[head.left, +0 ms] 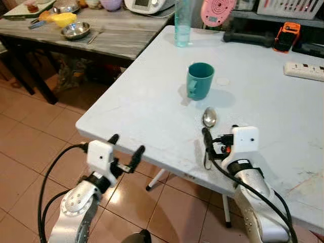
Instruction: Setting the table
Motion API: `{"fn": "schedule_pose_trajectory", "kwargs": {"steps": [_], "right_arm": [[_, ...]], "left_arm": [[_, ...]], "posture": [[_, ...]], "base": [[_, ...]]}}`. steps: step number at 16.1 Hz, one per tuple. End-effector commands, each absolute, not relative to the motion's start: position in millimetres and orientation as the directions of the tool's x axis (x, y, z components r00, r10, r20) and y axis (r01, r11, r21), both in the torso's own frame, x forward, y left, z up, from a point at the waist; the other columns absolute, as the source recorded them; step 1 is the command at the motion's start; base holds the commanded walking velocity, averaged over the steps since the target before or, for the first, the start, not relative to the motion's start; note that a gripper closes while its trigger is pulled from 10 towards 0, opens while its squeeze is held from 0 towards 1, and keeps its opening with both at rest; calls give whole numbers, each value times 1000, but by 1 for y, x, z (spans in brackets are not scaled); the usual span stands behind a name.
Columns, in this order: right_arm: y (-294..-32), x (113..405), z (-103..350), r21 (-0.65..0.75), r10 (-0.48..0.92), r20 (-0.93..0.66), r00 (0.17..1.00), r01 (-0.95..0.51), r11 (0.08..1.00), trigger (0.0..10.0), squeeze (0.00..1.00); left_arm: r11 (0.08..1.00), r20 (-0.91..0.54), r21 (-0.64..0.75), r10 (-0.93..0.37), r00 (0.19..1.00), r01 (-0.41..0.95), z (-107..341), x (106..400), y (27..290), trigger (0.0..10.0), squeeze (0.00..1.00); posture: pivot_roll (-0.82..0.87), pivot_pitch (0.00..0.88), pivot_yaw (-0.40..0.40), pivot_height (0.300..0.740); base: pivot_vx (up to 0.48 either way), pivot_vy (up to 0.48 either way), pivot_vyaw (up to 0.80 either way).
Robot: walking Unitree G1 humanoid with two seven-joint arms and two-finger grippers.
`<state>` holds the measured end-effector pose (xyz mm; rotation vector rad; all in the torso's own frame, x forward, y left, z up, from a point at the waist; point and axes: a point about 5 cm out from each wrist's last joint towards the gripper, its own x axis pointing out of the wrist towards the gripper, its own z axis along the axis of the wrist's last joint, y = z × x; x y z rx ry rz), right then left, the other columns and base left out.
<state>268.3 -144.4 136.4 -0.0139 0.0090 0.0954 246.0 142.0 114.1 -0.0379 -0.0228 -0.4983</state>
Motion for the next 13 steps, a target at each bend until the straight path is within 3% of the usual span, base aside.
{"fn": "schedule_pose_trajectory", "kwargs": {"steps": [1,7,13], "right_arm": [[-143,270,137,1,88,-20,996,-88,996,10000,0],[-134,282,143,32,96,-31,995,-95,995,10000,0],[-118,290,132,106,98,-133,986,-84,991,10000,0]], "left_arm": [[854,14,-32,-519,855,519,117,241,138,10000,0],[736,-16,-49,-677,736,675,132,231,129,10000,0],[721,-36,-44,-693,720,691,136,231,126,10000,0]], "posture": [[-8,153,72,740],[-14,155,67,740],[-15,149,67,740]], "base": [[0,0,0],[0,0,0],[0,0,0]]}}
